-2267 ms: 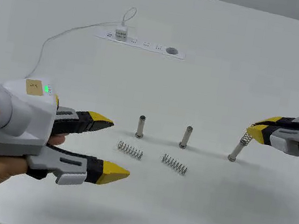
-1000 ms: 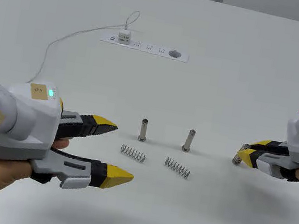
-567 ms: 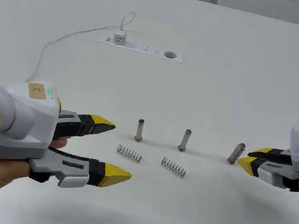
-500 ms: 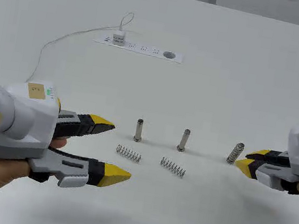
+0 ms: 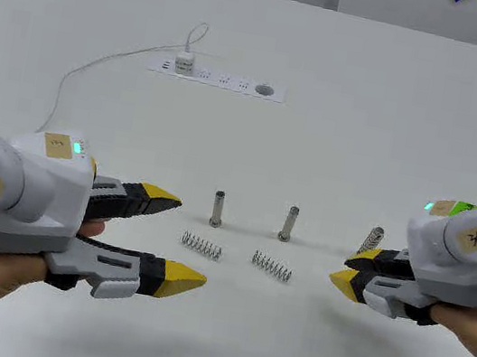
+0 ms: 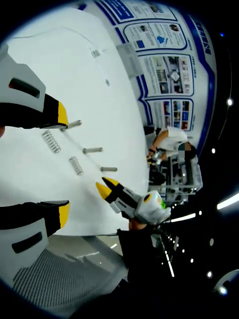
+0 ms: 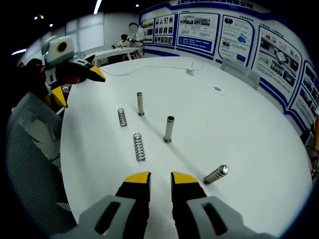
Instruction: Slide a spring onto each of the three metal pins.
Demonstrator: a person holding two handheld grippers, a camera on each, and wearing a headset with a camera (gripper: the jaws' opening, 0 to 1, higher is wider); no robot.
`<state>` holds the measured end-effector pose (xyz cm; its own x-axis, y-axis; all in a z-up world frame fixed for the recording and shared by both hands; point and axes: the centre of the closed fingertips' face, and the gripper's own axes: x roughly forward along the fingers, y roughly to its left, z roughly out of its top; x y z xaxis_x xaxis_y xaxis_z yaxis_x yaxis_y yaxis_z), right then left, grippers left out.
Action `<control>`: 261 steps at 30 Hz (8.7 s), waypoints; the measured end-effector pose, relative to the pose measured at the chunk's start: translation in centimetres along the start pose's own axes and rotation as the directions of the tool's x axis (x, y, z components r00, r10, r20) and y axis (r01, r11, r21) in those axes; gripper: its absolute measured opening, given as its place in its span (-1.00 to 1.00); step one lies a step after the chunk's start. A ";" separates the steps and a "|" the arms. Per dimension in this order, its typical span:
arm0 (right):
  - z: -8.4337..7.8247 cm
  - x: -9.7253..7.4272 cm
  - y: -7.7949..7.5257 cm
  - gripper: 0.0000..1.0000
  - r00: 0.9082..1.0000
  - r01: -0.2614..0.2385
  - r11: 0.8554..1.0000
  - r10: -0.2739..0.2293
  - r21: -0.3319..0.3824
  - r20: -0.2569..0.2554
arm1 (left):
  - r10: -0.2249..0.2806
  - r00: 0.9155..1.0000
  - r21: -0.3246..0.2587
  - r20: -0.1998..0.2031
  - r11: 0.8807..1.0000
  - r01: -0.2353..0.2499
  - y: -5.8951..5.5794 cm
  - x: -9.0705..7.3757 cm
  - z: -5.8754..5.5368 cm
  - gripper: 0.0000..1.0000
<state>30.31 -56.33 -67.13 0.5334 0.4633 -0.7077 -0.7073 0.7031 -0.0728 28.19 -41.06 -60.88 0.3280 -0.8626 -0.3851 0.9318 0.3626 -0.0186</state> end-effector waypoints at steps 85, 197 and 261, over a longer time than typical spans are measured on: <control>3.7 -0.5 10.5 -0.78 0.926 -0.375 0.895 0.347 -0.242 -0.150 | -0.253 0.957 0.230 -0.143 0.932 0.281 -5.0 5.0 -2.0 -0.69; 10.1 1.7 -2.1 -0.78 0.985 -0.038 0.998 0.046 -0.053 0.168 | 0.020 0.999 -0.049 -0.038 0.999 -0.021 1.0 -0.1 -2.1 0.30; 10.2 3.1 2.9 -0.63 0.981 -0.086 0.985 0.110 -0.148 0.161 | 0.025 0.999 -0.027 -0.043 0.999 -0.027 1.0 -0.5 -1.9 0.27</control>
<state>34.66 -47.38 -62.40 0.5201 0.6184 -0.5891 -0.8115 0.5730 -0.1150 28.67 -39.56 -62.45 0.3446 -0.8370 -0.4250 0.9181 0.3950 -0.0336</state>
